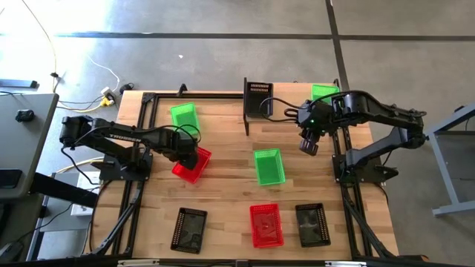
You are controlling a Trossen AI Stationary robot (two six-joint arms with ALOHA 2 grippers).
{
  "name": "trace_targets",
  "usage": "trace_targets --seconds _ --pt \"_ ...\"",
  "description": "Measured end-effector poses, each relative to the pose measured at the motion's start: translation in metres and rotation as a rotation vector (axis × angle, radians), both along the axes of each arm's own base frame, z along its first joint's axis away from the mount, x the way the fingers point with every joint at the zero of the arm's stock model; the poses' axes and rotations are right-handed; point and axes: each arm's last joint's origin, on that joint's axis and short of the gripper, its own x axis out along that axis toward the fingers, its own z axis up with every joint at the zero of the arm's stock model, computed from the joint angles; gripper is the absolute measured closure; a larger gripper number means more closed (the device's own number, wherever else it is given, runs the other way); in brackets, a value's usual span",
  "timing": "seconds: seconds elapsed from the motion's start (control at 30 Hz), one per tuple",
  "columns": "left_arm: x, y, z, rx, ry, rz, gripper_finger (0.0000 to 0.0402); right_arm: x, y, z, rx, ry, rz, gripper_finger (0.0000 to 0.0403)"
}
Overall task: Stack baskets on shelf by color
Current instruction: Put the left red bin on the shelf
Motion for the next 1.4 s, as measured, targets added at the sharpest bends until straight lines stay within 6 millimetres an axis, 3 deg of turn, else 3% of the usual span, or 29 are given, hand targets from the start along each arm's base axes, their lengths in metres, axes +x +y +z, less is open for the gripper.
trace_targets --seconds 0.13,0.37,0.43,0.63,0.9,1.4 --pt "0.001 0.000 0.000 0.000 -0.019 0.029 0.0262 0.001 0.000 0.000 0.000 -0.008 0.000 0.0313" --pt "0.004 0.000 0.000 -0.014 -0.045 0.038 0.0377 0.001 0.000 0.000 -0.001 -0.008 0.000 0.0313" --pt "0.004 0.000 0.001 -0.017 -0.055 0.058 0.0393 0.001 0.000 0.000 -0.004 -0.006 0.009 0.0313" --pt "0.014 0.002 0.015 -0.013 -0.123 0.158 0.0390 0.003 0.002 0.001 0.012 -0.021 0.116 0.0313" --pt "0.037 0.010 0.059 0.134 -0.279 0.231 0.0395 0.015 0.006 0.007 -0.048 -0.135 0.282 0.0313" --pt "0.061 -0.007 0.132 0.328 -0.532 0.254 0.0398 0.060 0.047 0.012 -0.186 -0.374 0.625 0.0313"
